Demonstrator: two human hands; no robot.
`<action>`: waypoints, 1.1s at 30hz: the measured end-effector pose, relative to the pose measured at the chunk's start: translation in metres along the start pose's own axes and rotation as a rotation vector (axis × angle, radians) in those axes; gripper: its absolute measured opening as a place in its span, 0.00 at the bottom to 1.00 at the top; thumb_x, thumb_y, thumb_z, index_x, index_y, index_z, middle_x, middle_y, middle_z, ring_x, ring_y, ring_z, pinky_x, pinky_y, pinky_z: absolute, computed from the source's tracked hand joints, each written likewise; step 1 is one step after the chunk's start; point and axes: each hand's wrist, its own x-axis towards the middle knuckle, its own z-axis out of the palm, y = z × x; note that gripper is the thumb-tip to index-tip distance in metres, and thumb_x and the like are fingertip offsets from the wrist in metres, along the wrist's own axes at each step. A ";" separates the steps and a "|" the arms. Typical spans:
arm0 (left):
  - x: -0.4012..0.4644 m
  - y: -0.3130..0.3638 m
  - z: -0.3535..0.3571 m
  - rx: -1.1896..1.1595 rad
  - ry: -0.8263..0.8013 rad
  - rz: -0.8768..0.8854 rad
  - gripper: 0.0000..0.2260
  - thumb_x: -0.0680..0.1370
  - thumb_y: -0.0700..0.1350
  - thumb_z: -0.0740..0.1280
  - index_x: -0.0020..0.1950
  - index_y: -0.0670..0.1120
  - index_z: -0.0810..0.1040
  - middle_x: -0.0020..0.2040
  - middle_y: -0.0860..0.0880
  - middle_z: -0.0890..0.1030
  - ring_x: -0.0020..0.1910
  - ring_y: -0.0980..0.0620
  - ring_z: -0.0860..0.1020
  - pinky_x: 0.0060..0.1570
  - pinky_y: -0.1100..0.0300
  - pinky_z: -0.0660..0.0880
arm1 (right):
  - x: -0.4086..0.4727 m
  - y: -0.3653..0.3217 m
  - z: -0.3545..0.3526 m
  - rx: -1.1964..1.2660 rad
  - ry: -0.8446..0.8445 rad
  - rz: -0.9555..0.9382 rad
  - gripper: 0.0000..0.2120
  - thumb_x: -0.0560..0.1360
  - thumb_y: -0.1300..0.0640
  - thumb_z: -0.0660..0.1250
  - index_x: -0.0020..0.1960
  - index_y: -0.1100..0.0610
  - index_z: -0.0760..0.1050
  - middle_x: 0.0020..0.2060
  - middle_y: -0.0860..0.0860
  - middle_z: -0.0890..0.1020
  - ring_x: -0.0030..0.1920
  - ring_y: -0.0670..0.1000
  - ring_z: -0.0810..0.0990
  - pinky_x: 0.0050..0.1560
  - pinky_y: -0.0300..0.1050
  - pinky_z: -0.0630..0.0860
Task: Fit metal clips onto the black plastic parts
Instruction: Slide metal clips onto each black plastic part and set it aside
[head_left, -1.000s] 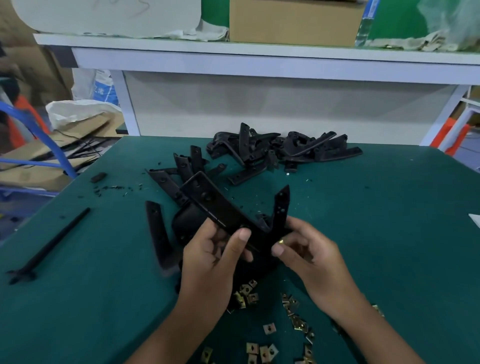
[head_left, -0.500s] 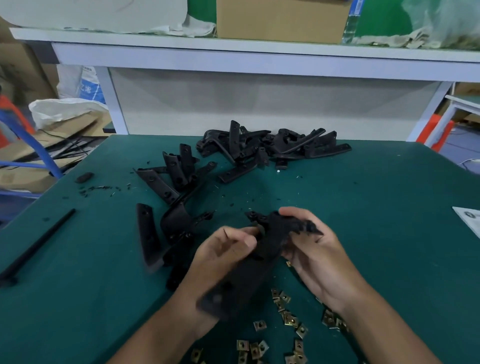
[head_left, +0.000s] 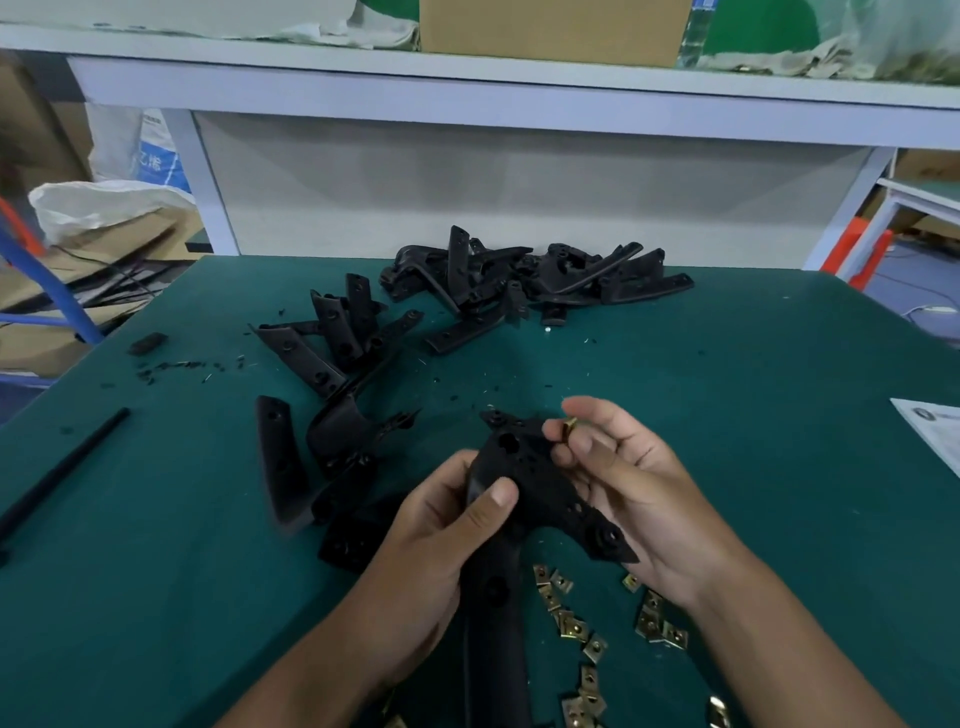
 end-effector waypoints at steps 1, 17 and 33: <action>-0.001 -0.001 0.001 0.014 0.007 0.025 0.09 0.76 0.50 0.70 0.52 0.47 0.83 0.45 0.48 0.83 0.40 0.53 0.81 0.41 0.63 0.78 | 0.000 0.000 0.000 -0.014 -0.008 0.001 0.10 0.72 0.59 0.71 0.51 0.51 0.87 0.46 0.52 0.86 0.44 0.45 0.84 0.49 0.40 0.81; -0.001 -0.006 0.000 -0.045 0.003 -0.037 0.32 0.66 0.61 0.80 0.60 0.42 0.80 0.46 0.43 0.83 0.41 0.48 0.80 0.44 0.56 0.81 | -0.001 0.000 -0.002 -0.048 -0.072 0.010 0.13 0.67 0.51 0.80 0.51 0.49 0.86 0.40 0.46 0.80 0.42 0.44 0.79 0.42 0.38 0.77; -0.001 -0.003 0.000 -0.046 -0.084 -0.011 0.24 0.72 0.55 0.77 0.62 0.43 0.81 0.52 0.42 0.84 0.47 0.49 0.84 0.46 0.58 0.81 | -0.007 -0.002 0.002 -0.243 -0.172 0.102 0.17 0.63 0.40 0.81 0.35 0.51 0.80 0.32 0.48 0.78 0.33 0.46 0.75 0.38 0.40 0.73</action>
